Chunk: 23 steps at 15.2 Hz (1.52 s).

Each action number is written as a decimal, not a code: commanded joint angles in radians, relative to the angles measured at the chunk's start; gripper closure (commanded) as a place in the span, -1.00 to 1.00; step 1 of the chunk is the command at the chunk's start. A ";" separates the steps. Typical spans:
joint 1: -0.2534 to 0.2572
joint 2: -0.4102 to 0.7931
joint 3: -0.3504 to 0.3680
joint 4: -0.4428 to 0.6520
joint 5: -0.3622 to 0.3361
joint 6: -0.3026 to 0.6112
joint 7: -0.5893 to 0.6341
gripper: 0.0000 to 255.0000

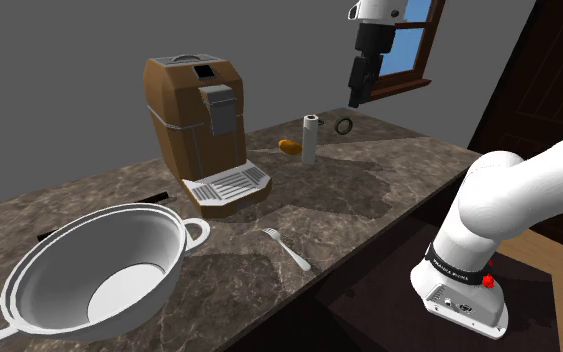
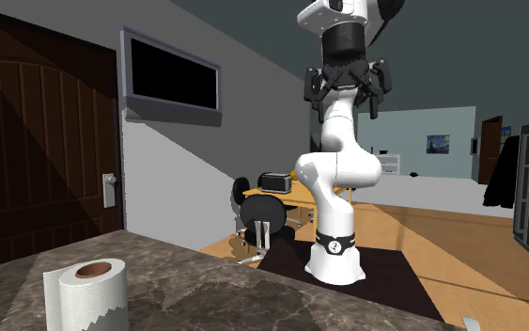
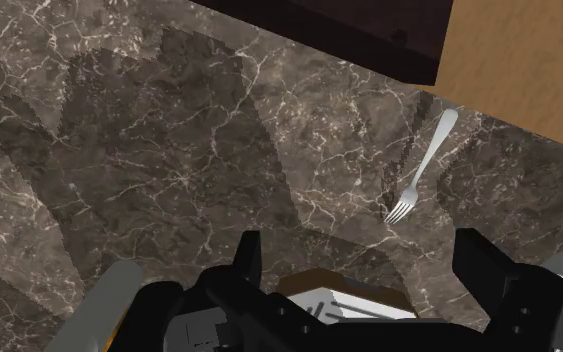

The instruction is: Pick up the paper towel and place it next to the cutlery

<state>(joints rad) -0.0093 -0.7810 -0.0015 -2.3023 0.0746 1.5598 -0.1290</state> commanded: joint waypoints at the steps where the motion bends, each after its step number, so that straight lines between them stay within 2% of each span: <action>1: 0.000 0.000 0.000 0.000 0.000 0.000 0.000 -1.00; 12: -0.070 0.264 -0.088 0.005 -0.062 0.314 -0.048 -1.00; 23: -0.121 0.593 -0.181 0.150 -0.058 0.557 -0.098 -1.00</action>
<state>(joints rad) -0.1260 -0.2290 -0.1727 -2.1746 0.0117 2.0908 -0.2200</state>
